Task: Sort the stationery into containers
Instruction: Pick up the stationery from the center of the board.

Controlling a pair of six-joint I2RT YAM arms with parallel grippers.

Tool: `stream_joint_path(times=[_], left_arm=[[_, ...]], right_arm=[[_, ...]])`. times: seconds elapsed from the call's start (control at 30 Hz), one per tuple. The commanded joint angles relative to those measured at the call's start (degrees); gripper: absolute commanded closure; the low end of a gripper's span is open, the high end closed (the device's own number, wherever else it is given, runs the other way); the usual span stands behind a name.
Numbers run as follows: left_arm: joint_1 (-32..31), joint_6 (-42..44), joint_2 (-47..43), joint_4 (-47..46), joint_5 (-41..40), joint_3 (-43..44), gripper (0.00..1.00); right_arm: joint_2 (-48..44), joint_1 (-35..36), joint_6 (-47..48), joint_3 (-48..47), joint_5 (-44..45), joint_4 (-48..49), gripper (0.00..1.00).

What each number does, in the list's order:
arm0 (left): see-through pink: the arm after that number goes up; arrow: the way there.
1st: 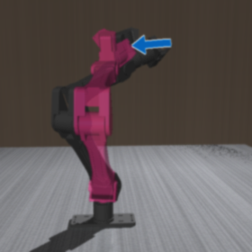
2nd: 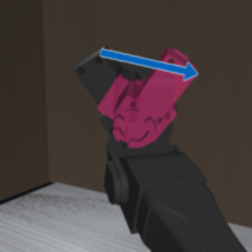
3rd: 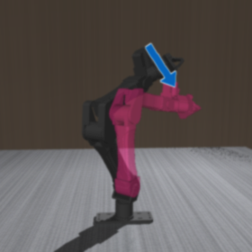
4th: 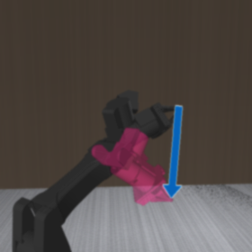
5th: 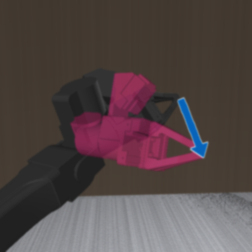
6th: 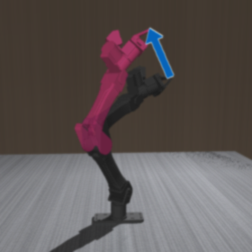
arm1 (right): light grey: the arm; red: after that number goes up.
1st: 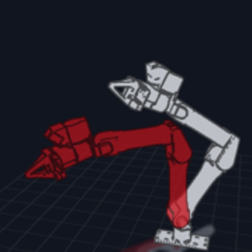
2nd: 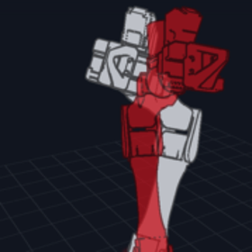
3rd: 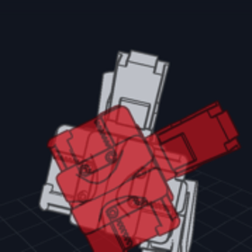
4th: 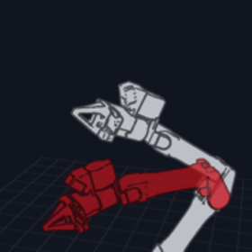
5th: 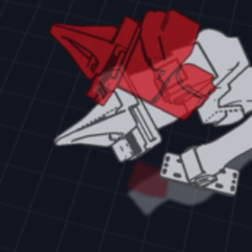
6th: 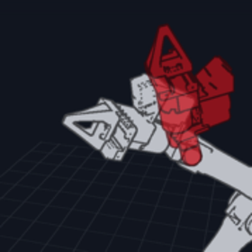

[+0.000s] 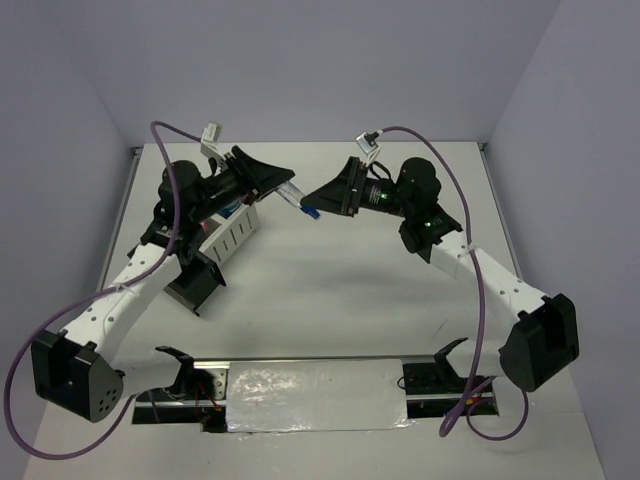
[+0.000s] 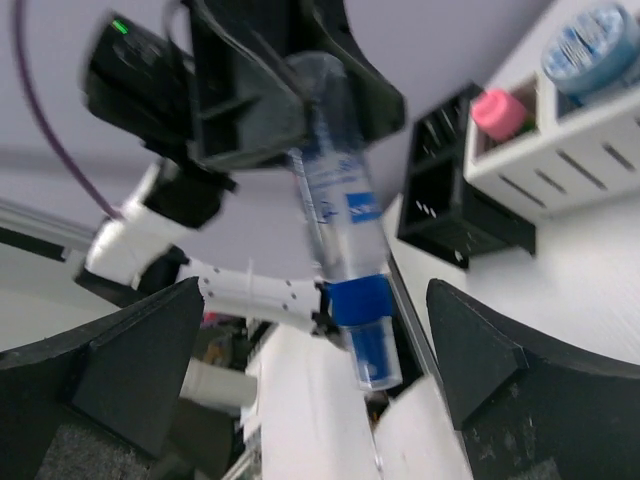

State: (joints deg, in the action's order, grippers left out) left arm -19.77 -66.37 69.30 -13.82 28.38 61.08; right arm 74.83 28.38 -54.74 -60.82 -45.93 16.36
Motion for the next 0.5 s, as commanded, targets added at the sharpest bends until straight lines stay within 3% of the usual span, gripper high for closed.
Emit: stream_joint_path(times=[0.0,0.17,0.33,0.47], left_arm=[[-1.2,-5.7,-4.7,-14.1,-8.9,-2.3,1.0],[-4.1,-6.7,-8.8,-17.5,-16.9,-6.3,1.0],[-4.7,-11.3,-9.5,-27.9,-18.9,-11.1,1.0],[-5.4,-11.3,-9.6,-30.3,-19.2,-11.3,1.0]], right_arm=[[-4.6,2.5,-5.4,0.1,7.5,15.9,0.0],[-8.7,8.0,-1.0,0.5,22.9,10.5,0.0],[-5.2,10.6,-1.2,-3.4,22.7,6.8,0.02],[-4.8,11.1,-3.6,-2.3,24.3,8.1,0.05]])
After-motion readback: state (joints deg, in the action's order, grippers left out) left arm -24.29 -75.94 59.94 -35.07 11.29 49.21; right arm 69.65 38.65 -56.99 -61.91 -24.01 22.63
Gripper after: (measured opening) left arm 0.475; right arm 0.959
